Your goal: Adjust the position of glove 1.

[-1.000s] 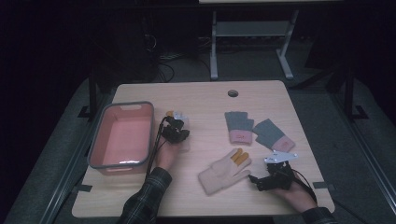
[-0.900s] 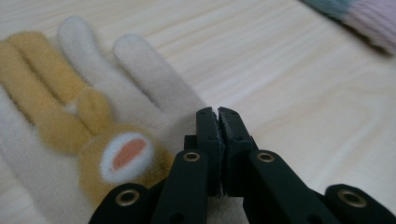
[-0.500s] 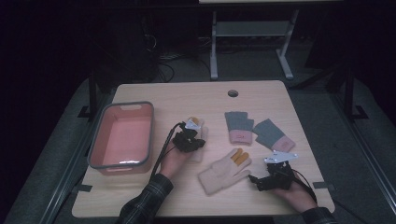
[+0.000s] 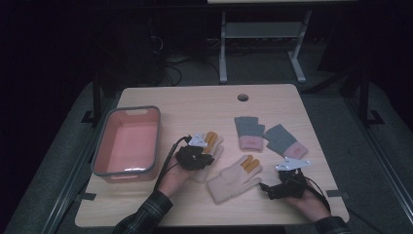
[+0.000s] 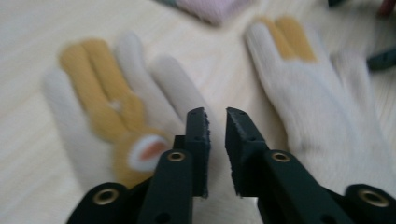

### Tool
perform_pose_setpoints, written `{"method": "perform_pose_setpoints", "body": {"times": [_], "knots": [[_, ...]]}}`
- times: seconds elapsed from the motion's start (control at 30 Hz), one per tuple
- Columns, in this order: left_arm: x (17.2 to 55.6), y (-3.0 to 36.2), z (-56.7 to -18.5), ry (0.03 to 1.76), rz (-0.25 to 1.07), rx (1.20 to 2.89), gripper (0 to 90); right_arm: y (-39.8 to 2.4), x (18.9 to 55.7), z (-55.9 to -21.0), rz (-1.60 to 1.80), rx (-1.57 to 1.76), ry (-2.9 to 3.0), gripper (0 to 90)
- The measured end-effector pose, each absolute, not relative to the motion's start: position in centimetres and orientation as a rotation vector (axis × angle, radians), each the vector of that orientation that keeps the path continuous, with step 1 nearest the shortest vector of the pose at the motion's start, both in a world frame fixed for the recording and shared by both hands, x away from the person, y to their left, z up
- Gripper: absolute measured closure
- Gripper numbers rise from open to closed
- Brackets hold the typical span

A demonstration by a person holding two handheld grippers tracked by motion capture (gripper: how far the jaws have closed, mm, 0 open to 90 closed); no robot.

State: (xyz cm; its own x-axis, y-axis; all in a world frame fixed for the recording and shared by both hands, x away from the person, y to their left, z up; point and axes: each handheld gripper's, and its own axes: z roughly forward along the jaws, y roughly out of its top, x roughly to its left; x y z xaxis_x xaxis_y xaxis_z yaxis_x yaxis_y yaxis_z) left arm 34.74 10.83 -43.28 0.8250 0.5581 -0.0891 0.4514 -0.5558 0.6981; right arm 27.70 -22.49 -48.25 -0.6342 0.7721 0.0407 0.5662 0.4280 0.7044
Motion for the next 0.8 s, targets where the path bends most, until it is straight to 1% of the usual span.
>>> {"method": "perform_pose_setpoints", "body": {"times": [0.07, 0.17, 0.23, 0.27, 0.4, 0.5, 0.57, 0.63, 0.7, 0.8], "knots": [[35.1, 11.1, -42.6, 0.769, 0.236, 2.229, 71.7, -22.5, 27.7, -48.3, 1.016, 1.157, 2.397, 2.3], [35.6, 11.5, -42.4, 0.821, 0.268, 2.21, 62.0, -22.5, 27.7, -48.2, 1.016, 1.157, 2.397, 2.3], [36.0, 11.7, -42.8, 0.862, 0.266, 2.218, 54.5, -22.5, 27.7, -48.3, 1.016, 1.157, 2.396, 2.3], [36.0, 11.8, -43.1, 0.881, 0.264, 2.219, 48.2, -22.5, 27.7, -48.2, 1.016, 1.157, 2.397, 2.3], [36.4, 11.8, -44.3, 0.919, 0.26, 2.244, 43.4, -22.5, 27.7, -48.3, 1.016, 1.157, 2.397, 2.3], [36.6, 11.6, -45.0, 0.926, 0.256, 2.271, 41.4, -22.5, 27.7, -48.3, 1.015, 1.157, 2.397, 2.3], [36.7, 11.4, -45.5, 0.931, 0.252, 2.287, 41.6, -22.5, 27.7, -48.3, 1.016, 1.157, 2.396, 2.3], [36.8, 11.2, -45.9, 0.919, 0.271, 2.316, 45.6, -22.5, 27.7, -48.3, 1.016, 1.157, 2.397, 2.3], [36.7, 11.1, -45.9, 0.905, 0.293, 2.318, 52.6, -22.5, 27.7, -48.3, 1.016, 1.157, 2.397, 2.3], [36.8, 11.2, -45.9, 0.906, 0.284, 2.311, 58.5, -22.5, 27.7, -48.3, 1.016, 1.158, 2.397, 2.3]]}}
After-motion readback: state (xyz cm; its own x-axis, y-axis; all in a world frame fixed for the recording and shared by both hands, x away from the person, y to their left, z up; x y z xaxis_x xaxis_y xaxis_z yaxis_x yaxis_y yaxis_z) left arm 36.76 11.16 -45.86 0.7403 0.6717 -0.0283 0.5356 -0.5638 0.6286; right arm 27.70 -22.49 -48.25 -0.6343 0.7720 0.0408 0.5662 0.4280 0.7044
